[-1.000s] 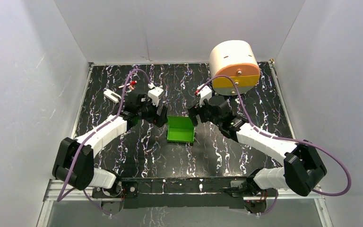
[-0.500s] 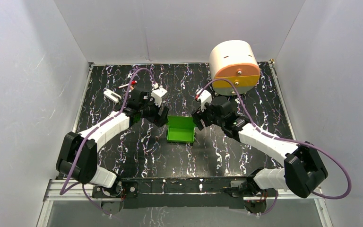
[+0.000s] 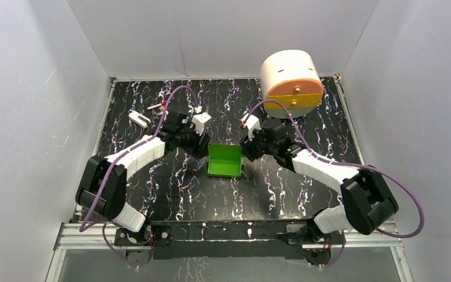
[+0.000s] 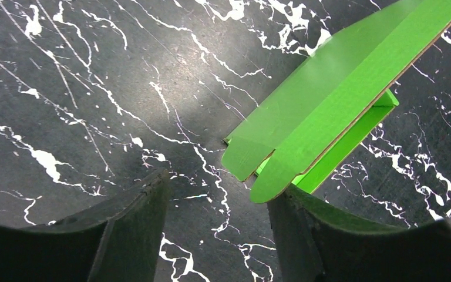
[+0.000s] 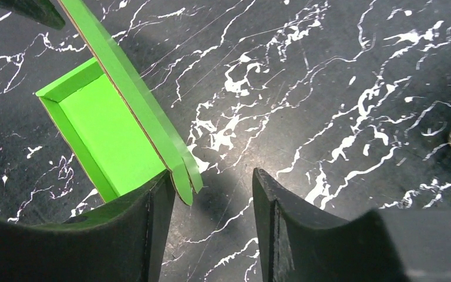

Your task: Fold the paper box

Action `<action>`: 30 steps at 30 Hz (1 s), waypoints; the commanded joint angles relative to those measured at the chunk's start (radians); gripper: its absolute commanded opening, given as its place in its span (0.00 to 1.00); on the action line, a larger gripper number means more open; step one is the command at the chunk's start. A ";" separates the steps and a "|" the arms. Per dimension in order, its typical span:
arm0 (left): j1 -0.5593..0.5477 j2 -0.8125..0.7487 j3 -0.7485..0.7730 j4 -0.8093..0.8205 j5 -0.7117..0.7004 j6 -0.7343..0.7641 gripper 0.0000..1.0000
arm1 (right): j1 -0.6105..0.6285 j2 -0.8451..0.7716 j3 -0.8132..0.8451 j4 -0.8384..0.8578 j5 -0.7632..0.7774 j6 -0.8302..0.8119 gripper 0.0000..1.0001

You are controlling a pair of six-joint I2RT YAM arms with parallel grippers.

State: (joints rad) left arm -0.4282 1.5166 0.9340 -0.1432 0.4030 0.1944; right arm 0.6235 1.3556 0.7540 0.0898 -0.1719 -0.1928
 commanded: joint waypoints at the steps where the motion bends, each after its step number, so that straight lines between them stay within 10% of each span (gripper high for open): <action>1: 0.005 -0.001 0.045 -0.030 0.064 0.022 0.55 | -0.001 0.033 0.018 0.069 -0.056 -0.033 0.56; 20: 0.005 0.035 0.083 -0.024 0.201 -0.058 0.27 | -0.002 0.033 0.017 0.049 -0.059 -0.025 0.14; 30: -0.044 -0.008 0.055 0.001 -0.006 -0.205 0.13 | 0.012 -0.007 0.003 0.062 -0.010 0.092 0.02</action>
State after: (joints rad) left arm -0.4389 1.5536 0.9829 -0.1551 0.5072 0.0723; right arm 0.6243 1.3994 0.7540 0.1070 -0.2104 -0.1696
